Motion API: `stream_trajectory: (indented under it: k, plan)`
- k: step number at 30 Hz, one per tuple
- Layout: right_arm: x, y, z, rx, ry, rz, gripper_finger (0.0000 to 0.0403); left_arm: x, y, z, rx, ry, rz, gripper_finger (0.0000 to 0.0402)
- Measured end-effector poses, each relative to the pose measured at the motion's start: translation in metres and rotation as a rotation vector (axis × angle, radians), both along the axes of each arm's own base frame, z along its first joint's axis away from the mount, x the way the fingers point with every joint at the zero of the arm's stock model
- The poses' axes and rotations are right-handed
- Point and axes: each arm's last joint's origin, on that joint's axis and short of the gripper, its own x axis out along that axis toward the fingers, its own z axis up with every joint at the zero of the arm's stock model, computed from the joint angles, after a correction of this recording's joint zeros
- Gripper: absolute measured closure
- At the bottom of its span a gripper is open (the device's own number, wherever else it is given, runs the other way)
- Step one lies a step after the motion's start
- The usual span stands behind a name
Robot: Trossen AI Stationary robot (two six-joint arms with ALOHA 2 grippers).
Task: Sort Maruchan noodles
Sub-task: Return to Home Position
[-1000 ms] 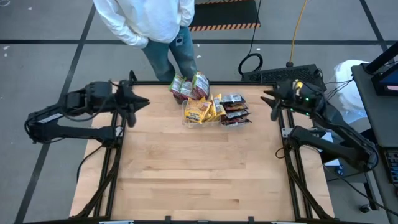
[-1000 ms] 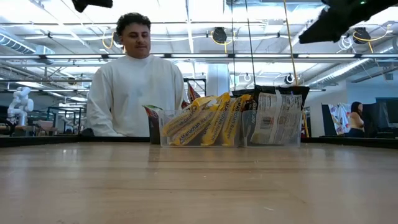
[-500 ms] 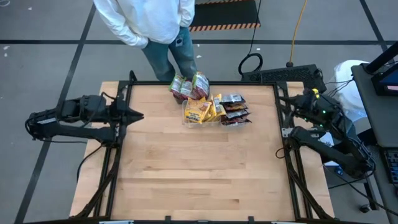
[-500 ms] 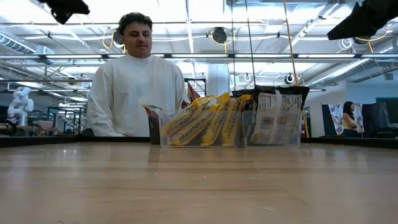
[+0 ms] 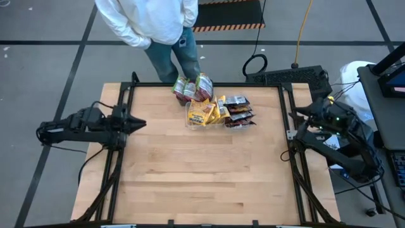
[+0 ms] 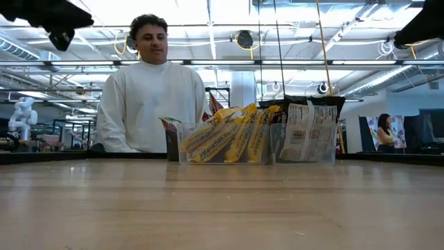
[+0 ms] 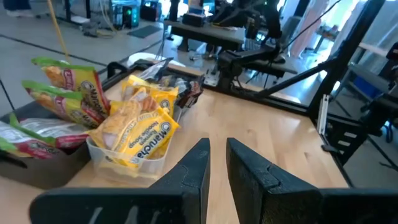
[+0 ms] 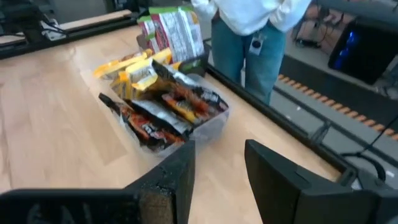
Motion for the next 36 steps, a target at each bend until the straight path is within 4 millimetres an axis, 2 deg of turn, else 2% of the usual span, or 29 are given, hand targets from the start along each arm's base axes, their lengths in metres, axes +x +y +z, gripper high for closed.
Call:
stream_trajectory:
  k: [6,20,30,36]
  plan:
    - [-0.005,0.004,0.000,0.037,0.030,-0.005,0.0271,0.013,0.000,-0.031,0.007,-0.053,-0.003,0.0344]
    - [-0.005,0.004,0.000,0.054,0.019,-0.010,0.0271,0.035,-0.001,-0.080,0.097,-0.149,-0.013,0.0344]
    - [-0.006,0.006,-0.003,0.094,0.032,0.030,0.0271,0.038,-0.002,-0.096,0.100,-0.124,-0.072,0.0344]
    - [-0.009,0.012,-0.003,0.097,-0.044,0.100,0.0271,0.039,-0.002,-0.106,0.099,-0.105,-0.077,0.0344]
